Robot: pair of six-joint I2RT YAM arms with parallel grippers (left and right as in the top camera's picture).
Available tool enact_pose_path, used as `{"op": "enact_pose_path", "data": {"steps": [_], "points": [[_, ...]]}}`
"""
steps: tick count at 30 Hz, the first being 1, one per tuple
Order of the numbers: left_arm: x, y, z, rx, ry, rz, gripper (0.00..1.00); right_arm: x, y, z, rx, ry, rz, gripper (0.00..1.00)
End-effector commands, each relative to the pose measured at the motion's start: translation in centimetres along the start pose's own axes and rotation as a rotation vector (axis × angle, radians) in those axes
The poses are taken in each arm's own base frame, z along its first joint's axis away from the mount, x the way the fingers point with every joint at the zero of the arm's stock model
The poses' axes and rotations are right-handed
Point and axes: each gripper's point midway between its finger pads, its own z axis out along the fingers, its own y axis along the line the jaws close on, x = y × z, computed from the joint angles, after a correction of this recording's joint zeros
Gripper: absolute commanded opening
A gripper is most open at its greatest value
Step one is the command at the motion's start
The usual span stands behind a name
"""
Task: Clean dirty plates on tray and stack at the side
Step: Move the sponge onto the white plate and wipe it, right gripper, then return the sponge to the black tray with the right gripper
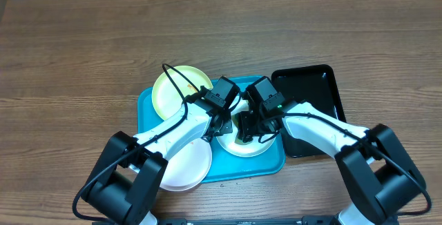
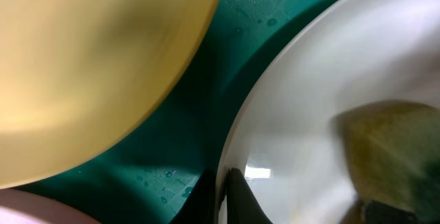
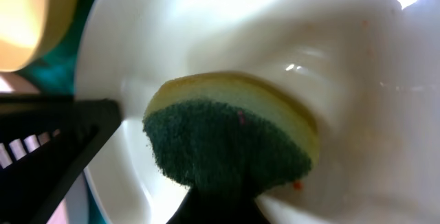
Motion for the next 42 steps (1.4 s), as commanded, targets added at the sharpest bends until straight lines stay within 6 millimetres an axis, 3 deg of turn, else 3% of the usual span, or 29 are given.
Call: {"op": "enact_pose_path", "data": {"steps": [1, 13, 20, 26, 33, 37, 42], "points": [[1.2, 2.3, 1.4, -0.098, 0.032, -0.011, 0.04, 0.2, -0.1, 0.9, 0.004, 0.007, -0.001, 0.04], [1.3, 2.3, 1.4, -0.099, 0.033, -0.007, 0.04, -0.5, -4.1, 0.3, 0.164, -0.03, 0.066, 0.04], [1.3, 2.3, 1.4, -0.099, 0.033, -0.007, 0.04, -1.9, -5.2, -1.3, 0.177, -0.029, 0.108, 0.04], [1.3, 2.3, 1.4, -0.098, 0.033, -0.008, 0.04, -3.8, -2.4, -3.6, 0.076, -0.024, 0.088, 0.04], [1.3, 2.4, 1.4, -0.1, 0.035, 0.001, 0.04, -6.1, 0.2, -8.5, 0.057, -0.064, 0.051, 0.04], [1.3, 2.4, 1.4, -0.099, 0.035, 0.005, 0.04, -6.4, -1.8, -11.7, 0.144, -0.089, 0.099, 0.04], [1.2, 2.3, 1.1, -0.101, 0.037, 0.013, 0.04, -5.3, -6.8, -13.6, 0.298, -0.065, 0.186, 0.04]]}}
